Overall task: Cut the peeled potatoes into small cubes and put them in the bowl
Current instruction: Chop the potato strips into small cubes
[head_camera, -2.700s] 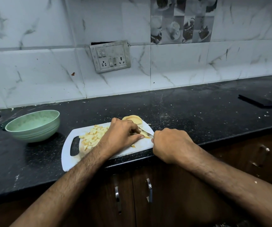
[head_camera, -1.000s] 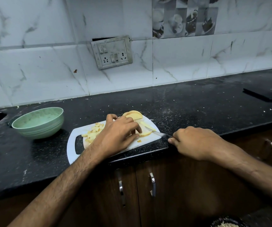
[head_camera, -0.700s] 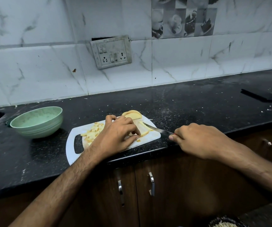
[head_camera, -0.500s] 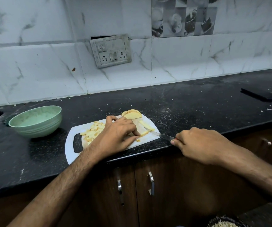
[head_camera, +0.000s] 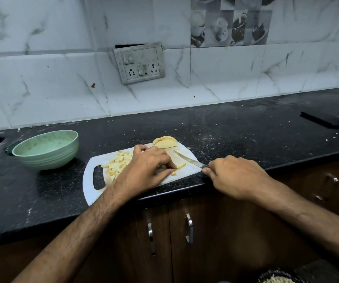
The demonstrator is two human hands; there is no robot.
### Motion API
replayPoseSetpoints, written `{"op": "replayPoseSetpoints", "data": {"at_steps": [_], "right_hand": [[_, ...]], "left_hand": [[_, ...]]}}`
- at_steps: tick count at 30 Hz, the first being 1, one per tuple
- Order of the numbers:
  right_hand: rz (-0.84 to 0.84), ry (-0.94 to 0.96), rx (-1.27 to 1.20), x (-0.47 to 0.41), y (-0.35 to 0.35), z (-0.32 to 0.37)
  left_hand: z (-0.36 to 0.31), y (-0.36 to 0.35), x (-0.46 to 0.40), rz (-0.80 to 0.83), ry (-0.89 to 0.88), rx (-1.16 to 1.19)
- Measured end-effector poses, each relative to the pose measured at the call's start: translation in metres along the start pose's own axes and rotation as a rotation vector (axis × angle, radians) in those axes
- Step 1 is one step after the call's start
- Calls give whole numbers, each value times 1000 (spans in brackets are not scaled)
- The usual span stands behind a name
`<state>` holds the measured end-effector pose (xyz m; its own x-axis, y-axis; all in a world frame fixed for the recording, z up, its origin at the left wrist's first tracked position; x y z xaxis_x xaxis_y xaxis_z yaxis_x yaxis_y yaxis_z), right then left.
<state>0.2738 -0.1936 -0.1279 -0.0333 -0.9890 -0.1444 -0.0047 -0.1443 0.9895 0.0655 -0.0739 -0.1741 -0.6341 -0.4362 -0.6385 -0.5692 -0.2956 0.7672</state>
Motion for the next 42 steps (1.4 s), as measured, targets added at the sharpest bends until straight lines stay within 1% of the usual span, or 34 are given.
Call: {"op": "replayPoseSetpoints", "data": {"at_steps": [6,12,17,25,30,35,39,42], "right_hand": [[41,17,31,13,4,0],[-15,30,54,3,-12,18],[-1,-14,-2,0,-5,8],[22,18,8,16,-1,11],[-14,34,52,5,-11,25],[-29,-13,23,2,0,16],[23,6,23,13,5,15],[35,7,12,18,1,20]], "left_hand": [[-1,-2,-1,-9,-14,0],[-1,-1,-2,0,-17,4],[-1,1,1,-27,-6,-12],[-1,1,0,-26,8,7],[-2,2,0,-12,20,4],[-3,4,4,-48,27,-30],[-1,3,4,-76,30,-31],[-1,3,3,-66,23,-12]]}}
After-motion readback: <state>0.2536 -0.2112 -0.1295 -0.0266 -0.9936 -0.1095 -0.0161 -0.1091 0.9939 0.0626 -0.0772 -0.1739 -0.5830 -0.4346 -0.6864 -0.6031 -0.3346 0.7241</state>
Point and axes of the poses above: each hand's wrist, its own x-axis away from the middle knuckle, its own y-axis out of the back of the hand, z = x × y, the point moved 1 cm from there along -x, towards the middle knuckle, and after that the axes turned 3 degrees about -z, right-handed, at the moved point
